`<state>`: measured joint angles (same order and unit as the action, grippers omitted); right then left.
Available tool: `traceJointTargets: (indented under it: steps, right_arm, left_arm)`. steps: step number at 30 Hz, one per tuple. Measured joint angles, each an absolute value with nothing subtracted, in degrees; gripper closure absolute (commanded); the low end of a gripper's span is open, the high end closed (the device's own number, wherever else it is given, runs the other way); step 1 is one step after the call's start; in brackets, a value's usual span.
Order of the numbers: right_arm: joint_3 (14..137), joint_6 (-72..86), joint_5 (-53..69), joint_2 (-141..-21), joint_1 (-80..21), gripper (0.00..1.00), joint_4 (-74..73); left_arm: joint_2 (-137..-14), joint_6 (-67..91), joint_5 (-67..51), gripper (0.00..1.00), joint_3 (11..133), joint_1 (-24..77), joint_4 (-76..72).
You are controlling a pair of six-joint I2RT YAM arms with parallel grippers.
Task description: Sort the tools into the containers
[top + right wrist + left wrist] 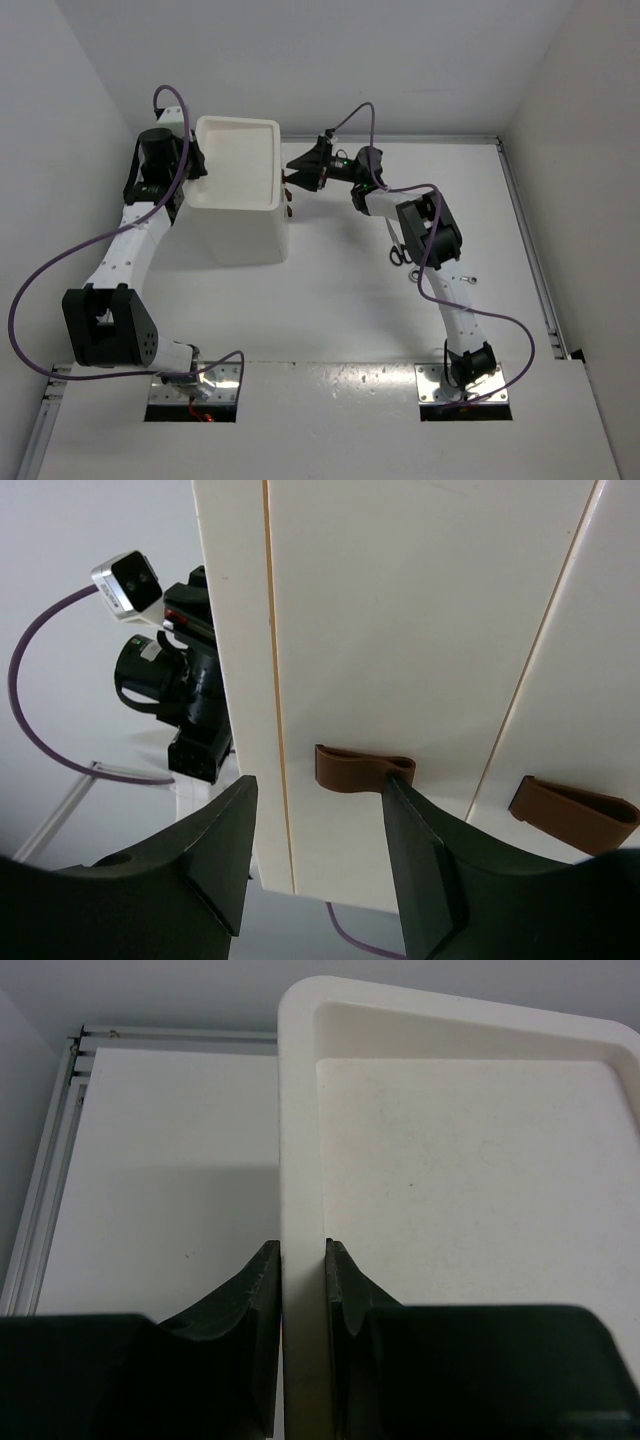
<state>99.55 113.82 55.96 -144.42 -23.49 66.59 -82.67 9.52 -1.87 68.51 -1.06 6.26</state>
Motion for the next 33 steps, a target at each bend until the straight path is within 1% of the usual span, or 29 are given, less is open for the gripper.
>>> traceJointTargets:
  steps: [2, 26, 33]
  right_arm:
    - [99.6, 113.7, 55.9, -144.4, -23.6, 0.45, 66.2]
    - [97.3, 113.4, 55.7, -144.5, -23.9, 0.45, 65.6]
    - [99.3, 113.3, 55.5, -145.4, -24.0, 0.55, 65.6]
  left_arm:
    - [-82.7, 9.5, -1.9, 1.0, 68.5, -1.1, 6.3]
    - [-82.4, 9.3, -1.9, 1.0, 68.2, -1.0, 5.9]
    - [-82.4, 9.3, -1.9, 1.0, 68.2, -1.0, 5.8]
